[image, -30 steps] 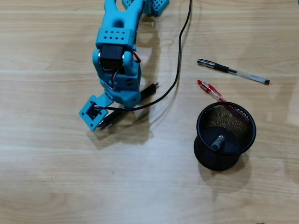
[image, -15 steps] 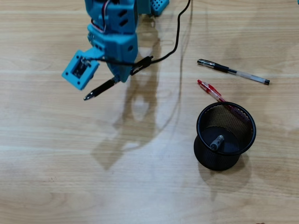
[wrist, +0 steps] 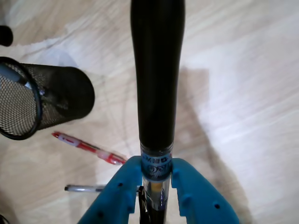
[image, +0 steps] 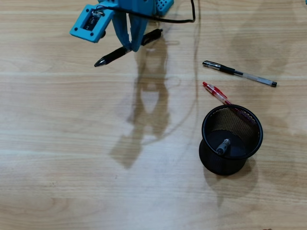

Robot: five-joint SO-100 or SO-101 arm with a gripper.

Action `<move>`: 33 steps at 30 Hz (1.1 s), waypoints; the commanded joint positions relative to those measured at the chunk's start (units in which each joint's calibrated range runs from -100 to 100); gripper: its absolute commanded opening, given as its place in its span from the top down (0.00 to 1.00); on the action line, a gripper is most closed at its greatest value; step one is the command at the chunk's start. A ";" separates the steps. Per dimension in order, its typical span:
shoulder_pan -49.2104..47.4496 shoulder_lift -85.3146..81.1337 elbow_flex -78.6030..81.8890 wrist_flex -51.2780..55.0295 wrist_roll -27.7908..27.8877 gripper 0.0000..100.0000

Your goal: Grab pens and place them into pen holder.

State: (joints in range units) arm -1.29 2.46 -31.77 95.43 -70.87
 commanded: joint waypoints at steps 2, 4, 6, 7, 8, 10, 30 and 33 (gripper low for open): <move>-3.24 -3.36 0.82 -14.92 8.67 0.98; -5.34 -3.10 1.72 -22.40 10.92 0.98; -7.90 -3.02 3.44 -29.87 12.08 0.98; -9.00 -3.02 4.62 -33.60 12.08 0.98; -10.19 -3.02 5.88 -37.34 12.08 0.98; -12.48 -3.02 8.15 -44.81 12.08 0.98; -24.00 14.31 11.58 -81.71 12.02 0.98; -24.46 16.60 11.58 -81.71 11.71 0.98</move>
State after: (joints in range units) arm -24.82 18.78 -19.88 15.15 -59.06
